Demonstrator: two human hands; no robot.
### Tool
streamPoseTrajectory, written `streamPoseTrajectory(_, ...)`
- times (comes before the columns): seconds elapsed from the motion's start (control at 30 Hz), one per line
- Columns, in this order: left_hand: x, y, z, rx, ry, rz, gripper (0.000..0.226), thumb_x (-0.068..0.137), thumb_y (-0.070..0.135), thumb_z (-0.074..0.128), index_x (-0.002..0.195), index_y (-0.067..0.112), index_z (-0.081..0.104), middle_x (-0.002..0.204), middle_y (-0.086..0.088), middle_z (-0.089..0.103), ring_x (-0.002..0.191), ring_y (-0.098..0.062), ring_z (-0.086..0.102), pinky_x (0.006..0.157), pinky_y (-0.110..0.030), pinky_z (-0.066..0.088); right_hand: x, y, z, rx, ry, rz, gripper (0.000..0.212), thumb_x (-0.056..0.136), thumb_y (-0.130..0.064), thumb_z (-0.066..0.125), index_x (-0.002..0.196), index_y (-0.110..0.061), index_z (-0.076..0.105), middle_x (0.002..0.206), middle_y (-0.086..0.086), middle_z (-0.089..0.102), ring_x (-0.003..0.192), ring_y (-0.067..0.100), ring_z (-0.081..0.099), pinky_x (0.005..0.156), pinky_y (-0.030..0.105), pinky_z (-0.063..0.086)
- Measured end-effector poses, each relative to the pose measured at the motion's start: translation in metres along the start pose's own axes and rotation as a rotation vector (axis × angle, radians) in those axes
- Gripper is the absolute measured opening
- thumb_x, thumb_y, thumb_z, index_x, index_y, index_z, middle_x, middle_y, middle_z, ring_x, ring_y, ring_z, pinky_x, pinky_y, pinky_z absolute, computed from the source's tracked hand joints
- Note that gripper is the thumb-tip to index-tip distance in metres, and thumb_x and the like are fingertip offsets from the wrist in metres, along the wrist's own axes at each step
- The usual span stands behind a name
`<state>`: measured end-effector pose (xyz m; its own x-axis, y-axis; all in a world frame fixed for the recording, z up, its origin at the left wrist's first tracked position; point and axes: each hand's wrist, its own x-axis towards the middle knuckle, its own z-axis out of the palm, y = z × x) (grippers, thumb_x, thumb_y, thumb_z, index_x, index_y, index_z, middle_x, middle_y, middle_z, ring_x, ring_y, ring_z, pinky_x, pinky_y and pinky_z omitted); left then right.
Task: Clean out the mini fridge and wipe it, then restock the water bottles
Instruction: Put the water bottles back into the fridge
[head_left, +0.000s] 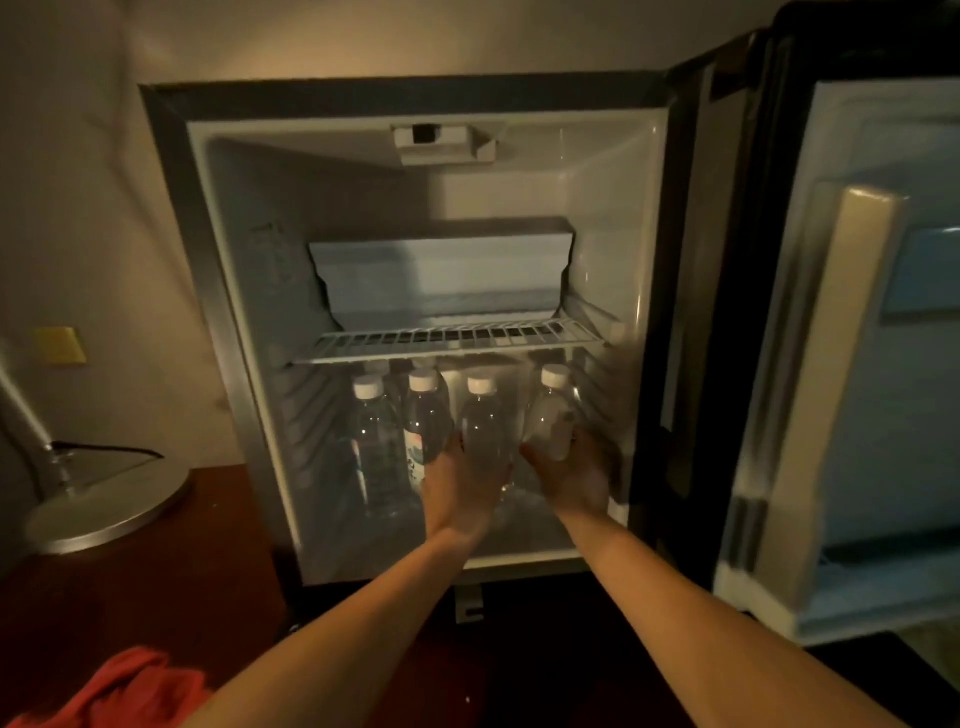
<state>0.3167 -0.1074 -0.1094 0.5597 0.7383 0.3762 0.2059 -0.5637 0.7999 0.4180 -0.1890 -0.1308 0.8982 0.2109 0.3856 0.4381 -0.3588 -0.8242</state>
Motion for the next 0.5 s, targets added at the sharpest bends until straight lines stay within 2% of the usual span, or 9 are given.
streamPoseTrajectory(0.07,0.009,-0.001,0.012,0.046,-0.012,0.022,0.043,0.081,0.035,0.074,0.117,0.016,0.060,0.104,-0.012,0.070,0.097,-0.035,0.066,0.082,-0.046,0.054,0.008,-0.002,0.005,-0.023,-0.004,-0.023,0.049,0.089,-0.037,0.067,0.125,-0.005,0.058,0.123,0.014,0.060,0.114,0.027,0.057,0.088,0.026,0.038)
streamPoseTrajectory(0.17,0.022,-0.002,0.024,0.038,-0.046,0.028,0.051,0.086,0.032,0.069,0.132,0.016,0.052,0.115,-0.013,0.068,0.105,-0.038,0.064,0.088,-0.048,0.052,0.021,-0.002,0.016,0.083,0.024,-0.013,0.045,0.084,-0.028,0.073,0.123,-0.009,0.061,0.123,0.007,0.064,0.117,0.024,0.057,0.081,0.016,0.031)
streamPoseTrajectory(0.33,0.040,-0.008,0.042,-0.017,-0.049,0.017,0.051,0.088,0.025,0.067,0.134,0.014,0.047,0.122,-0.013,0.064,0.109,-0.036,0.063,0.090,-0.046,0.052,0.035,0.004,0.034,0.149,0.045,-0.057,0.048,0.085,-0.020,0.070,0.131,-0.015,0.057,0.127,0.003,0.061,0.121,0.020,0.054,0.089,0.013,0.031)
streamPoseTrajectory(0.43,0.048,-0.011,0.052,-0.048,-0.045,0.026,0.048,0.089,0.021,0.067,0.132,0.014,0.047,0.122,-0.013,0.062,0.110,-0.036,0.062,0.090,-0.048,0.053,0.044,0.009,0.041,0.140,0.061,-0.095,0.047,0.086,-0.017,0.068,0.131,-0.014,0.056,0.127,0.003,0.061,0.120,0.018,0.053,0.082,-0.001,0.024)
streamPoseTrajectory(0.5,0.054,-0.012,0.058,-0.052,-0.052,0.035,0.047,0.089,0.020,0.066,0.132,0.015,0.047,0.121,-0.014,0.062,0.110,-0.036,0.061,0.090,-0.048,0.052,0.049,0.010,0.044,0.160,0.070,-0.100,0.044,0.085,-0.015,0.068,0.128,-0.014,0.058,0.123,0.002,0.062,0.114,0.014,0.055,0.077,-0.004,0.028)
